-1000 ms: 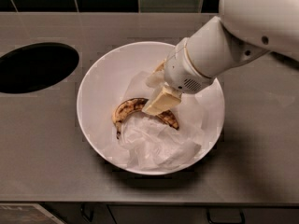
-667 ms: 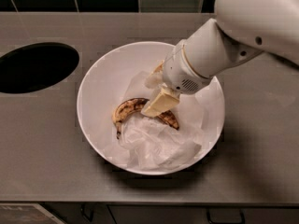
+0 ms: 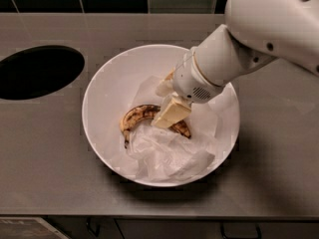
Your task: Pick banana from white bowl
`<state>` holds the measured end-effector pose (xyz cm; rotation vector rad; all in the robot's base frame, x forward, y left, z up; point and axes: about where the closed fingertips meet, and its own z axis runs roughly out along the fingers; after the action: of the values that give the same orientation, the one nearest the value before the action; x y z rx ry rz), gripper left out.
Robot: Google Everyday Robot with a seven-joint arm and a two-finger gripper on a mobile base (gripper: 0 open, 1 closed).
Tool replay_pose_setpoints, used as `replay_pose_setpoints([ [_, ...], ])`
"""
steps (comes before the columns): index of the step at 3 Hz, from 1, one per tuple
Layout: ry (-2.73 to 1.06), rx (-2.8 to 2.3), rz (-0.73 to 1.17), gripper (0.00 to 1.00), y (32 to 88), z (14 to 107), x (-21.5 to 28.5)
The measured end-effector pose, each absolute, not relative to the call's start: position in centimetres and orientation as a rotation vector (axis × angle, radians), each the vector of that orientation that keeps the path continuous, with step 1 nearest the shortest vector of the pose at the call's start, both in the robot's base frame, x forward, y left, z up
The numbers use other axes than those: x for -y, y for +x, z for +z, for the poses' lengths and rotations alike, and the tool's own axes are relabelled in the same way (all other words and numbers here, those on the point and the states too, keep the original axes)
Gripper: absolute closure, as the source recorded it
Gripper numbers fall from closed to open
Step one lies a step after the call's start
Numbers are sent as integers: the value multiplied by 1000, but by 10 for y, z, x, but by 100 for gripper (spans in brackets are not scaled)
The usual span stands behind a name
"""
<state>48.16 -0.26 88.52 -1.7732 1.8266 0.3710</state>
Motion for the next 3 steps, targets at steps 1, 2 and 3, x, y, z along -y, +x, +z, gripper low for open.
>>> replay_pose_setpoints([
  [1,-1772,-1848,383,37,482,878,2],
  [2,-1777,-1861,394,37,483,872,-1],
  [3,-1788,-1873,396,37,484,868,-3],
])
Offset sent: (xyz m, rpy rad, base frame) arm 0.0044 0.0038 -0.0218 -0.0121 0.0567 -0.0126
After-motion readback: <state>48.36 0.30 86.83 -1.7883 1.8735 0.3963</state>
